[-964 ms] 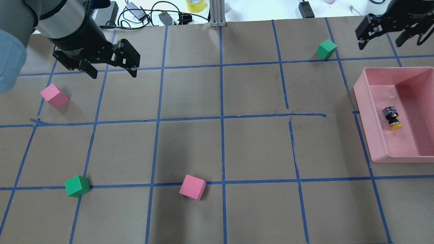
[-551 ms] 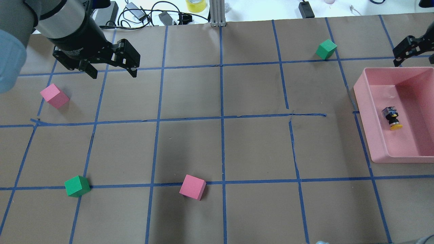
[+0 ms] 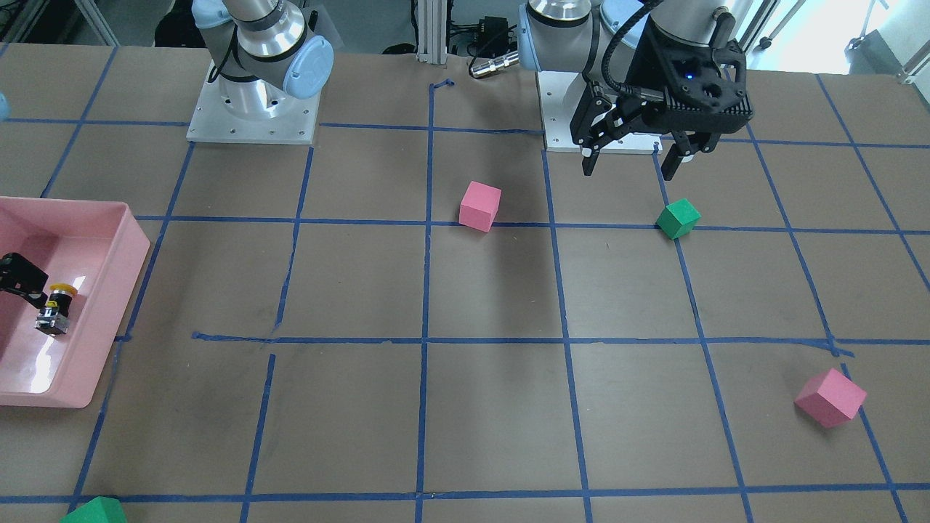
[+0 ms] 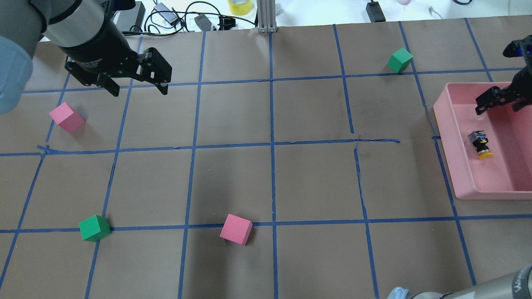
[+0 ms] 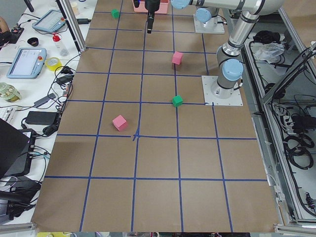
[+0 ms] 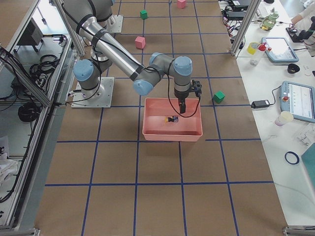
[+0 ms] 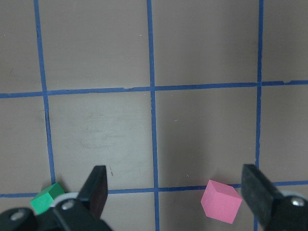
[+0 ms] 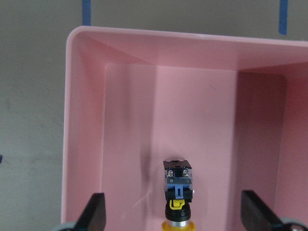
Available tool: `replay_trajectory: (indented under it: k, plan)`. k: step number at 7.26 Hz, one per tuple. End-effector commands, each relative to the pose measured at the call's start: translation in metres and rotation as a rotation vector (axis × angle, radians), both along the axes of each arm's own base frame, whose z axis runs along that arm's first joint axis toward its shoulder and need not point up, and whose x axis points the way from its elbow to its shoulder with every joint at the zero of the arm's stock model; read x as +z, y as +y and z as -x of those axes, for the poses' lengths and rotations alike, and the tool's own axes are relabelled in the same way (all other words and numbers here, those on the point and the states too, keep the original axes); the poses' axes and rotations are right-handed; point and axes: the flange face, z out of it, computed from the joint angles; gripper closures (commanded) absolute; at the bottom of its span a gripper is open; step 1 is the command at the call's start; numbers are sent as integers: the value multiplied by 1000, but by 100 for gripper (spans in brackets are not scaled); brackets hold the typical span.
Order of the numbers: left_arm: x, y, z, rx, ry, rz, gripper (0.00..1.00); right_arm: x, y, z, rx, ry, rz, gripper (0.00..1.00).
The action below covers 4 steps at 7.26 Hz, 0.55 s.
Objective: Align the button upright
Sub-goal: 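Lower the right gripper into the bin and grasp the switch body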
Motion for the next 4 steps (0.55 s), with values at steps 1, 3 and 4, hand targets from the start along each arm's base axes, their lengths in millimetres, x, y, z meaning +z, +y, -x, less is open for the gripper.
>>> replay_trajectory:
  k: [1,3,4]
  plan:
    - [-2,-1,0,-1,0,1,0,-20,6,18,16,-6,-20,0]
    - [-3,-3,-1,1,-1,7,0,-43,2,29,10,-9,-18,0]
    - [-3,-3,0,-1,-2,7,0,-48,0,30,17,-14,-18,0]
